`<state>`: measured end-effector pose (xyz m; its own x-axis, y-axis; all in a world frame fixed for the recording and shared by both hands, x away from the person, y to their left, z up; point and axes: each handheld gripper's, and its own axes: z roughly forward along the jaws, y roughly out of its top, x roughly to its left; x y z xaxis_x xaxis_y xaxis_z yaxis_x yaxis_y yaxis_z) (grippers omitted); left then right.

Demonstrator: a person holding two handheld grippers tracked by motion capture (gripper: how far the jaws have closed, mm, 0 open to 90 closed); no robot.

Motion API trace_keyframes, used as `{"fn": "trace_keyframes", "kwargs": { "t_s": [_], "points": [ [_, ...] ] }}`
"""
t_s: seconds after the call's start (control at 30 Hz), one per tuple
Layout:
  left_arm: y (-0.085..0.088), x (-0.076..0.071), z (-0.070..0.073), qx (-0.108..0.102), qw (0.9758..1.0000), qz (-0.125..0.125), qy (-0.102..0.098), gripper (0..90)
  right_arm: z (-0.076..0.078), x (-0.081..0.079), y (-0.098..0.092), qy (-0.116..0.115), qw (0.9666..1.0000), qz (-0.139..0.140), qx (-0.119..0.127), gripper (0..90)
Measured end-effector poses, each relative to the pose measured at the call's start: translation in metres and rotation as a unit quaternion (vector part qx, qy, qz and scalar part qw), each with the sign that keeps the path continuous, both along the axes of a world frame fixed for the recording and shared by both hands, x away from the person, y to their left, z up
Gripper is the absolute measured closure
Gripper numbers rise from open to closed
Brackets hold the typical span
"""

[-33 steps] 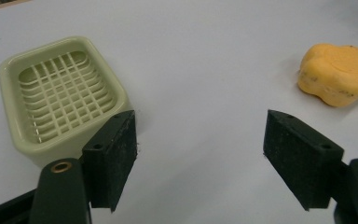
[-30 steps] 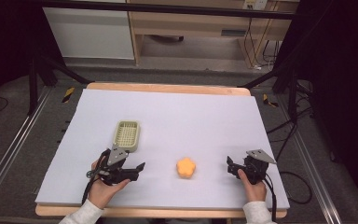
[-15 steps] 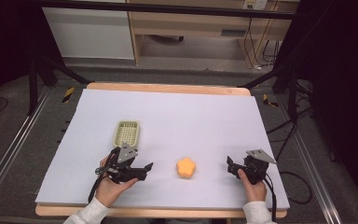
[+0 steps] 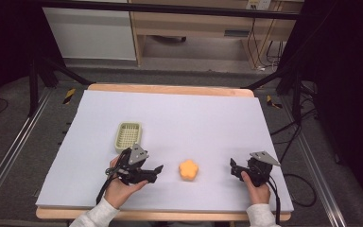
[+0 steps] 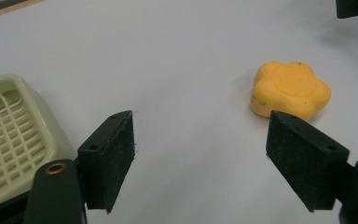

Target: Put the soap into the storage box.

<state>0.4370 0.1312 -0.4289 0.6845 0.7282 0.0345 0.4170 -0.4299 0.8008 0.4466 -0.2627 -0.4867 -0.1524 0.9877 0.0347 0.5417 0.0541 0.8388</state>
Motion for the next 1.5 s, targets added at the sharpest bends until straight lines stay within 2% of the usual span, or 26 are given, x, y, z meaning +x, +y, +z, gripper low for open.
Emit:
{"fn": "trace_keyframes", "kwargs": {
  "t_s": [0.23, 0.73, 1.5],
  "points": [
    [-0.015, 0.003, 0.0, 0.006, 0.9999, -0.014, 0.002, 23.3, 0.0, 0.0, 0.0, 0.001, 1.0, 0.002, -0.002, 4.4],
    [-0.042, 0.008, 0.006, 0.0, 0.9994, -0.034, 0.006, 22.5, 0.0, 0.001, 0.0, 0.003, 1.0, 0.002, 0.004, 4.4],
    [-0.072, 0.017, 0.006, 0.012, 0.9985, -0.049, 0.024, 20.9, 0.0, 0.001, 0.0, 0.004, 1.0, 0.003, 0.005, 4.4]
  ]
}}
